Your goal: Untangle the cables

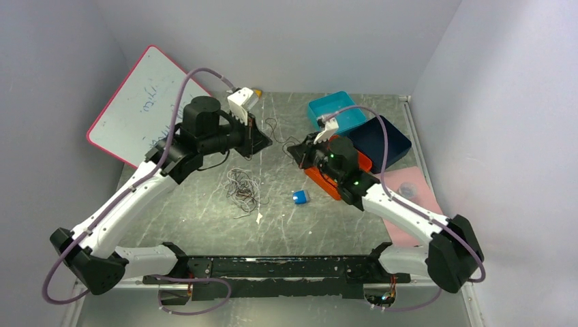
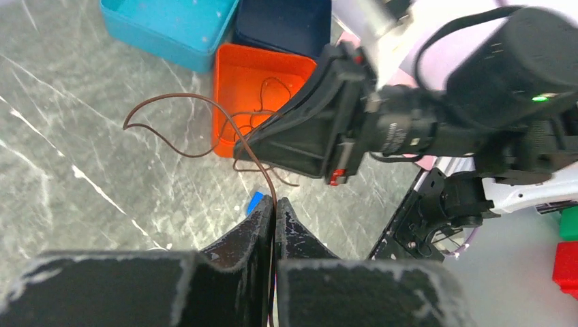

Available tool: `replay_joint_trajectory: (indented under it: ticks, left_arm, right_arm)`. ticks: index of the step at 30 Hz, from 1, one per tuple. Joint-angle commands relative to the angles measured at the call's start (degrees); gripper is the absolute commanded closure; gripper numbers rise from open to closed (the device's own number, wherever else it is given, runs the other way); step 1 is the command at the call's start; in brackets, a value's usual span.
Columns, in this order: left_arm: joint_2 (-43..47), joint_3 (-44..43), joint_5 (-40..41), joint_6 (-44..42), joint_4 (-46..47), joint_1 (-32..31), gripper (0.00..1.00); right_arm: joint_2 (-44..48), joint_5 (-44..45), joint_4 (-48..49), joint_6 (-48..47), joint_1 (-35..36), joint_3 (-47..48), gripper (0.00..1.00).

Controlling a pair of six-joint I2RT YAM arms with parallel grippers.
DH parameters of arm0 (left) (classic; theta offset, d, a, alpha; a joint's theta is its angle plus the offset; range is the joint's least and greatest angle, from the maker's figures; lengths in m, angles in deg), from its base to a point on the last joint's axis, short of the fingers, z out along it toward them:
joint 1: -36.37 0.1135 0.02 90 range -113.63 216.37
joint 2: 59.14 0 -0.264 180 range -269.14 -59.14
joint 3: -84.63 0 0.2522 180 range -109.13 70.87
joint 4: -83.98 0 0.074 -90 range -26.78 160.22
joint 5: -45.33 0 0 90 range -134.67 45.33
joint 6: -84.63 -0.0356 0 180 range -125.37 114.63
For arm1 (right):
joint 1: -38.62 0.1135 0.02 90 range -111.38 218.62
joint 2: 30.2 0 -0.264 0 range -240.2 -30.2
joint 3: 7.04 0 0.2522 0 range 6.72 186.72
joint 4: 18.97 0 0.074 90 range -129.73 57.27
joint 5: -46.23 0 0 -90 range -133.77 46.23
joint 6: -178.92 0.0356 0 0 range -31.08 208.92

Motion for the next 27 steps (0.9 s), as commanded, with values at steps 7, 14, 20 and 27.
replay_joint_trajectory:
  ticks: [7, 14, 20, 27]
  left_arm:
    - [-10.17, 0.76, -4.54, 3.37, 7.99, -0.39, 0.93]
    - [-25.20, -7.75, -7.67, 3.96, 12.08, -0.90, 0.93]
    - [-41.23, -20.93, -6.25, 2.21, 9.67, -4.86, 0.93]
    - [-56.74, -35.15, -6.86, 3.03, 7.52, -6.78, 0.93]
  right_arm:
    - [6.33, 9.06, -19.08, 2.34, -4.88, 5.70, 1.00]
    - [6.06, 5.65, -24.79, 8.24, -21.77, 3.30, 1.00]
    - [3.46, 7.32, -26.29, 8.56, -28.78, 1.13, 1.00]
    - [-1.64, 4.87, -24.26, 8.13, -31.38, -0.21, 1.00]
